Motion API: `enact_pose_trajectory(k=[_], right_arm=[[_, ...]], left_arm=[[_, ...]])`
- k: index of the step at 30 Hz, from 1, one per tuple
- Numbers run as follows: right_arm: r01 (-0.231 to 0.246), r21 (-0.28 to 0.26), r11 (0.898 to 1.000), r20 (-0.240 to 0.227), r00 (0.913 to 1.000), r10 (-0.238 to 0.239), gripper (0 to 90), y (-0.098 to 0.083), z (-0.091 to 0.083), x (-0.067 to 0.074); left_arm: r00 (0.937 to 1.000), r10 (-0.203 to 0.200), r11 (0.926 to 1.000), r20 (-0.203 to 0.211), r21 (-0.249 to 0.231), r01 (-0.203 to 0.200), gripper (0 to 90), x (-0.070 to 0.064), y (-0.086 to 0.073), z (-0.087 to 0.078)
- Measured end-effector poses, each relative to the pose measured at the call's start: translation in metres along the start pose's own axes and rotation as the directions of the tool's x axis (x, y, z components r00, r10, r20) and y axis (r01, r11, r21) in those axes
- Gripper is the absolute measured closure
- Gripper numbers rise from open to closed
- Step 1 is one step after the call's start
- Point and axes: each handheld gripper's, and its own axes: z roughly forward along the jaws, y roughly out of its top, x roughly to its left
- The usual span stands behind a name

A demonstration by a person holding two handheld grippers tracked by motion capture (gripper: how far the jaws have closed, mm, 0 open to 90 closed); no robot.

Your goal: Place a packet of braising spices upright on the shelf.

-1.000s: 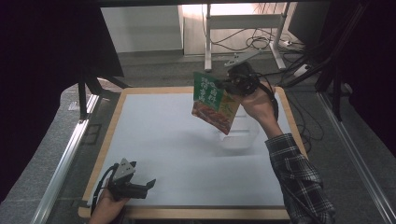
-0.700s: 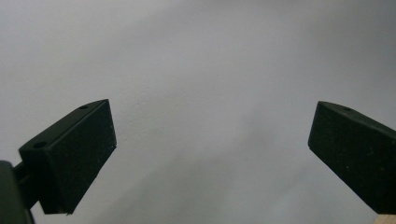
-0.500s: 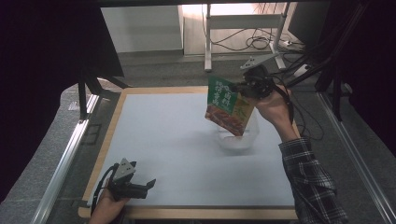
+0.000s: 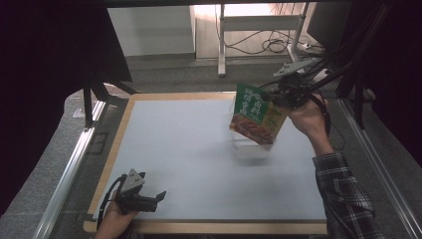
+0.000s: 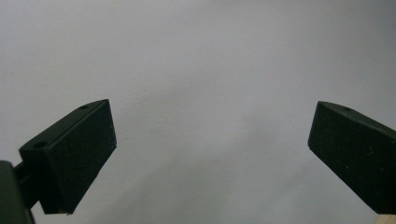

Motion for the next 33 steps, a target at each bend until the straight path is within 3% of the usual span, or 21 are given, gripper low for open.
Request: enact_pose_trajectory(k=[5,19,25,29,33], right_arm=[[-0.002,0.015,1.0,-0.002,1.0,0.002,89.2,-0.004,0.001,-0.001],[0.0,0.091,0.996,-0.002,1.0,0.0,89.1,-0.02,0.03,-0.001],[-0.024,0.082,0.996,-0.005,0.9997,0.025,89.1,-0.025,0.034,-0.002],[-0.009,0.081,0.997,0.014,0.9999,0.008,87.8,-0.025,0.035,-0.001],[-0.019,0.039,0.999,0.0,0.9998,0.019,75.7,-0.023,0.031,-0.002]], left_arm=[[1.0,0.002,1.0,-0.003,0.001,-0.002,1.0,0.0,0.0,0.0],[1.0,0.001,1.0,-0.003,0.0,-0.001,1.0,-0.001,0.0,0.0],[1.0,0.002,1.0,-0.003,0.001,-0.002,1.1,-0.001,0.0,0.0],[1.0,0.005,1.0,-0.003,0.001,-0.005,1.2,-0.001,0.0,0.0],[1.0,0.002,1.0,-0.002,0.0,-0.002,1.2,-0.001,0.0,0.0]])
